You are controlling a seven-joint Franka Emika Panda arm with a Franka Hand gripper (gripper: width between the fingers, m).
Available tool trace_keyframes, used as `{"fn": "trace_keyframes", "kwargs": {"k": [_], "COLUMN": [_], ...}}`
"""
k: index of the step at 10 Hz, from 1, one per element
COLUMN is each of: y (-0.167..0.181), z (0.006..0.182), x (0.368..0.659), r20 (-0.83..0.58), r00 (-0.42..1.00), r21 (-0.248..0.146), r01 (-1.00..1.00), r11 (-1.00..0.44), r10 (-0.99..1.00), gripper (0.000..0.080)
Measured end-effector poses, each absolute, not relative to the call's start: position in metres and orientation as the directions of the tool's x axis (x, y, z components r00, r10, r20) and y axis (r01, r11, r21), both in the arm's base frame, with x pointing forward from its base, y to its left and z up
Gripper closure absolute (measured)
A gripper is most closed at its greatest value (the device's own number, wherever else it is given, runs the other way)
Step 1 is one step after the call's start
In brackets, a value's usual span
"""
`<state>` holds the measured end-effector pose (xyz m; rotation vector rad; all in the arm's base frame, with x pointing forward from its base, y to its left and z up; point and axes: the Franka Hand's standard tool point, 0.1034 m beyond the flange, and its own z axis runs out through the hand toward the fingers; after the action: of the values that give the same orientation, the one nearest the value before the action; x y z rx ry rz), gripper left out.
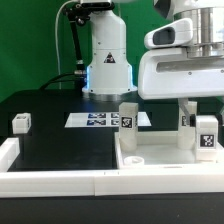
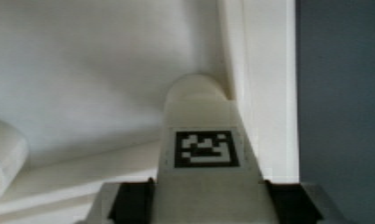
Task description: Assemble square table
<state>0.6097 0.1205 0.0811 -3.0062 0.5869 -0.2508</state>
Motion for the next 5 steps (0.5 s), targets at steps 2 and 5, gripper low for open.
{"fn": "trace_keyframes", "kwargs": {"k": [2,5], "y": [0.122,0.1258], "z": [0.0807,0.0809], "x": [0.6088,0.6074], "r20": [0.123,0.084], "r00": [0.812,0.623], "r21": [-0.124,-0.149], "r01": [-0.558,-0.764], "r11": [-0.821,-0.628], "r10": [-0.57,-0.778], "gripper": [0.0508,0.0508]}}
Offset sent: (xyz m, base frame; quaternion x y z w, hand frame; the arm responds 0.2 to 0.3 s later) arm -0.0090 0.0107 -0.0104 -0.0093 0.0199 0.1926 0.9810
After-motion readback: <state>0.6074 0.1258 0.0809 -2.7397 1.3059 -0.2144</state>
